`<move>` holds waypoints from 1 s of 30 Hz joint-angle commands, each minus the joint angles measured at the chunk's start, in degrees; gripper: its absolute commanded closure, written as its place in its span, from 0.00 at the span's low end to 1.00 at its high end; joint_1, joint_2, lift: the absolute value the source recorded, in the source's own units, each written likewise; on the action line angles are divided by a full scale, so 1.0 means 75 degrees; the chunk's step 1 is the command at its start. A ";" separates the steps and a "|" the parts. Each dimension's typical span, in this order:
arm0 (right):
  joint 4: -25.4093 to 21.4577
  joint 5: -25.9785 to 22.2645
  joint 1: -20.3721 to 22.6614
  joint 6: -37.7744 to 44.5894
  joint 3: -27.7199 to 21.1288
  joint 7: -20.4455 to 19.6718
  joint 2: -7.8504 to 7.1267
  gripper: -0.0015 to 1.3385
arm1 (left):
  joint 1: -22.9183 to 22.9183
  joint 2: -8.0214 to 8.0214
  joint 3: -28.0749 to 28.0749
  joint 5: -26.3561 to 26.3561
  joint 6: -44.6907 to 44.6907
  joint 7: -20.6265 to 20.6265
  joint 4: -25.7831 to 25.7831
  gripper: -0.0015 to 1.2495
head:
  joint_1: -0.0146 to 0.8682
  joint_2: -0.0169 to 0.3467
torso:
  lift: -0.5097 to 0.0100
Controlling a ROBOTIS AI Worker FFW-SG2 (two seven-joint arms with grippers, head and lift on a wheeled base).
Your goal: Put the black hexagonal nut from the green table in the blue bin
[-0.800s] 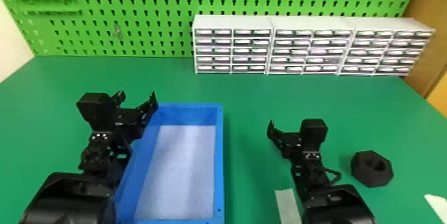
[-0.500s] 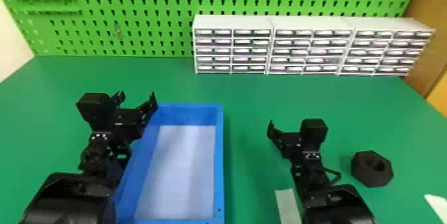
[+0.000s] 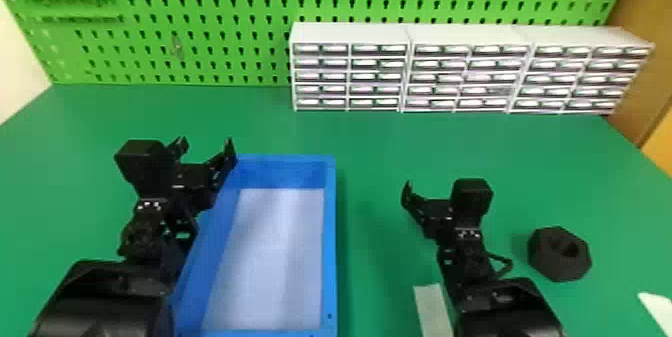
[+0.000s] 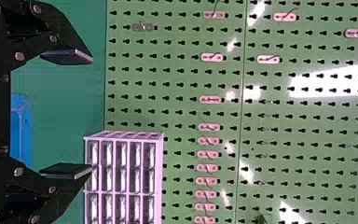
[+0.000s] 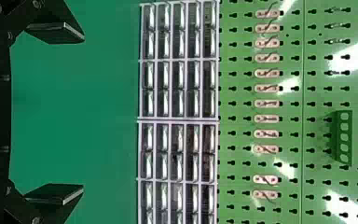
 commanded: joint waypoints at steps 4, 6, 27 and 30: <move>-0.0001 0.0000 -0.0011 -0.0008 0.0003 0.0000 0.0000 0.12 | 0.0000 0.0000 0.0011 0.0000 0.0000 0.0003 0.0005 0.35 | 0.79 0.19 | 0.79; -0.0001 0.0000 -0.0011 0.0004 0.0003 0.0000 0.0000 0.12 | 0.0000 0.0000 0.0011 0.0000 0.0000 -0.0009 -0.0007 0.35 | 0.79 0.19 | 0.79; -0.0153 0.0047 -0.0023 0.0250 -0.0466 0.0070 -0.0047 0.12 | 0.0000 0.0000 0.0023 0.0012 0.0000 0.0003 -0.0007 0.35 | 0.79 0.19 | 0.79; -0.0469 0.0187 0.0024 0.0683 -0.0759 0.0234 -0.0035 0.12 | 0.0000 0.0000 0.0023 0.0012 0.0000 -0.0009 -0.0007 0.35 | 0.79 0.19 | 0.79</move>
